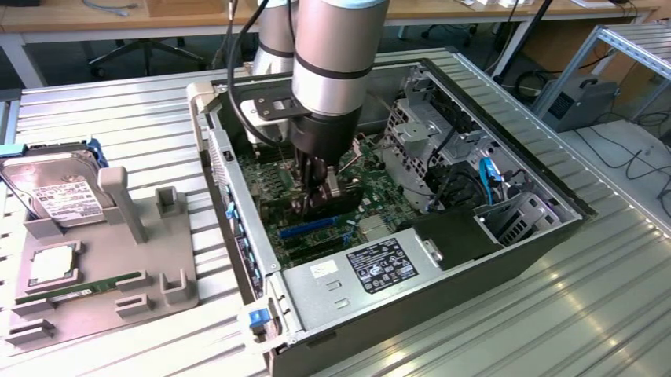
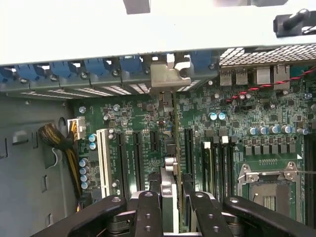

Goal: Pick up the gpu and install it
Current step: 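Insert the gpu into the slot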

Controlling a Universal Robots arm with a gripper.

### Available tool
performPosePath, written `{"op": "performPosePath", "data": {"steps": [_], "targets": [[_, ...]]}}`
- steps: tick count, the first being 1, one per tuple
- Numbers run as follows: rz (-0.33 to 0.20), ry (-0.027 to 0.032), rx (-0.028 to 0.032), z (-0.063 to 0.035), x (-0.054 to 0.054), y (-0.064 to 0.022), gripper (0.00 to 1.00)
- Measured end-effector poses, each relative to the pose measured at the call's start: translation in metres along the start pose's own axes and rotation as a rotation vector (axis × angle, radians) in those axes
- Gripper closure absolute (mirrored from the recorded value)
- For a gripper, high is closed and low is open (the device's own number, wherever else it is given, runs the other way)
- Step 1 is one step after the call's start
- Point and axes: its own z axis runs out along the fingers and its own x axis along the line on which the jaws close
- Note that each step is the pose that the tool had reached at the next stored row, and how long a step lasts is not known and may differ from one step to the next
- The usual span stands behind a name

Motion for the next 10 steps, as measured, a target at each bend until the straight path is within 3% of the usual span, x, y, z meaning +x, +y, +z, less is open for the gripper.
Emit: {"op": "performPosePath", "data": {"steps": [10], "targets": [[0.006, 0.0006, -0.0001, 0.0133, 0.000, 0.0037, 0.73]]}}
